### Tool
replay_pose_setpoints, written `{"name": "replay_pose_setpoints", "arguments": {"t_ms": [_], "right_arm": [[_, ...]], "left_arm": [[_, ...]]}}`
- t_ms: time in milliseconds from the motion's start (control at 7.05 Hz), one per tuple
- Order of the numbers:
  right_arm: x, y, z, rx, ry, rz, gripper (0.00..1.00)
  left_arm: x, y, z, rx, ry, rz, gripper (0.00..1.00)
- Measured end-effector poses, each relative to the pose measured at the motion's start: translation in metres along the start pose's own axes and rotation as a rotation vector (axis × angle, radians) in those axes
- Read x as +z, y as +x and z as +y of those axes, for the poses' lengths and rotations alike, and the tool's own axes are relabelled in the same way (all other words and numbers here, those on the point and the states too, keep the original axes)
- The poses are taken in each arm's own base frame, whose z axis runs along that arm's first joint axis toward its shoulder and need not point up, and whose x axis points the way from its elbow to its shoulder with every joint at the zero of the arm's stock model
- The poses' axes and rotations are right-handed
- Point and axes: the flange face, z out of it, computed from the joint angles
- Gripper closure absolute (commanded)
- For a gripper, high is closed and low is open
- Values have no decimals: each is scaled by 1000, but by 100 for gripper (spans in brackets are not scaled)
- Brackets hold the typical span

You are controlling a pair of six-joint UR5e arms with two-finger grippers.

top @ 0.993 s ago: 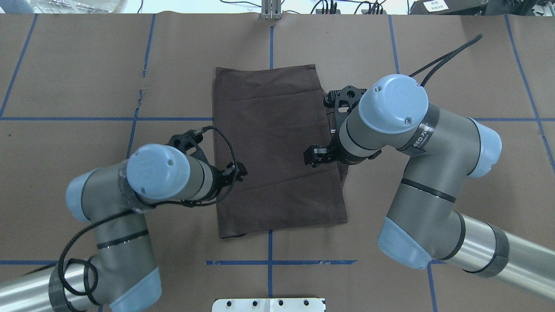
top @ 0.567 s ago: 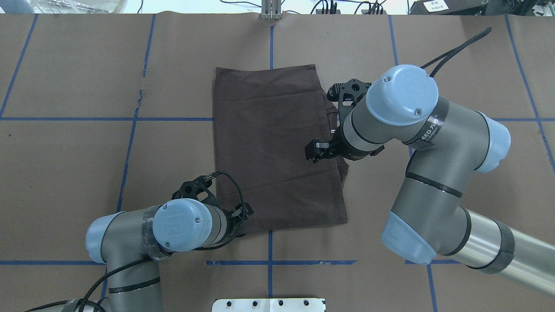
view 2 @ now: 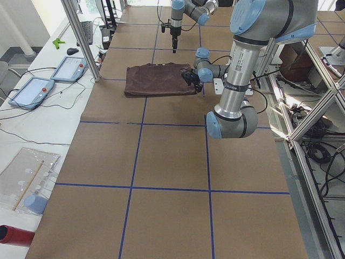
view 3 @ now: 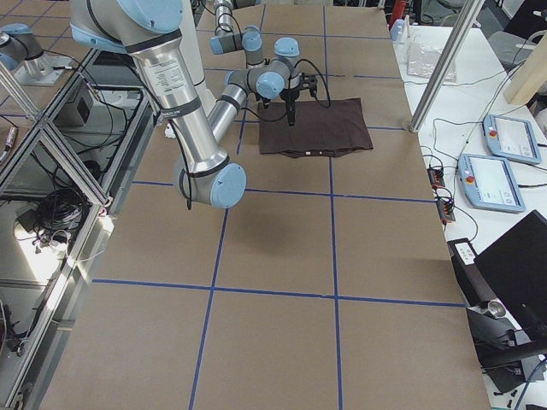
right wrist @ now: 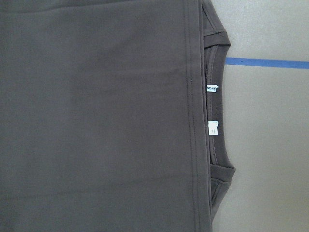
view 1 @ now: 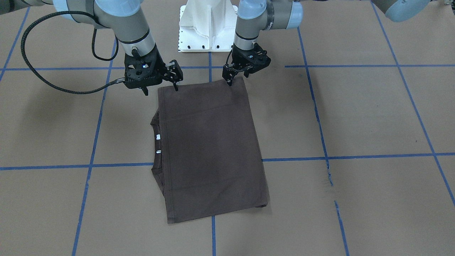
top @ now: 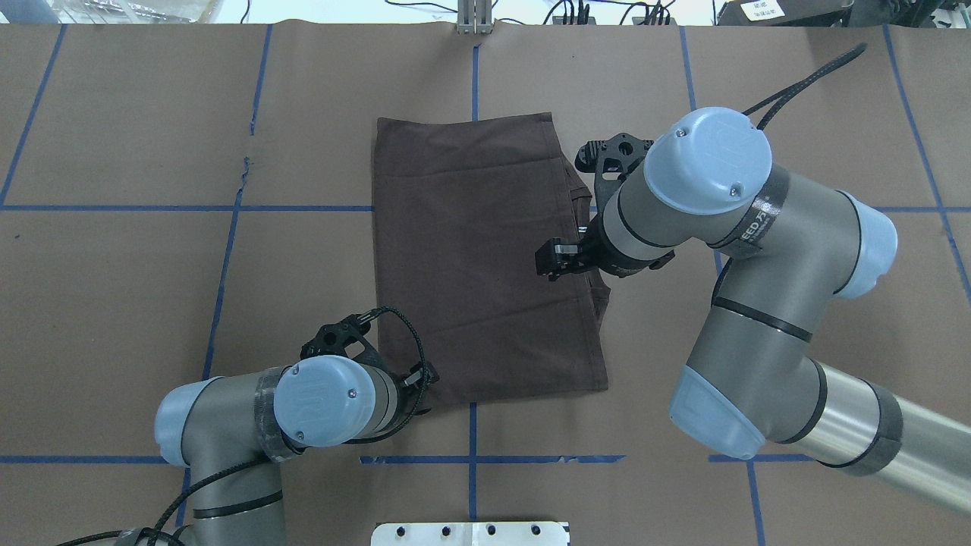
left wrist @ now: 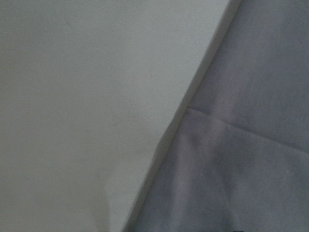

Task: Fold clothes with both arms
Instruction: 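Move the left gripper to the shirt's edge nearest the robot, then lower the right gripper to the shirt's corner nearest the robot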

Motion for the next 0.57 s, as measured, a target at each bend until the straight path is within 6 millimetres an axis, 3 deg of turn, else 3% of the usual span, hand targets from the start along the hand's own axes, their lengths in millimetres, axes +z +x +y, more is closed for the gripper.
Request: {"name": "replay_pose_setpoints", "arguments": {"t_ms": [284, 426, 567], "right_arm": [[0, 0, 0, 1, 1, 0, 0], [0, 0, 0, 1, 1, 0, 0], [-1, 0, -1, 2, 2, 0, 0]], "left_arm": [[2, -1, 1, -1, 0, -4, 23], [2, -1, 1, -3, 0, -5, 37], [3, -1, 0, -9, 1, -7, 58]]}}
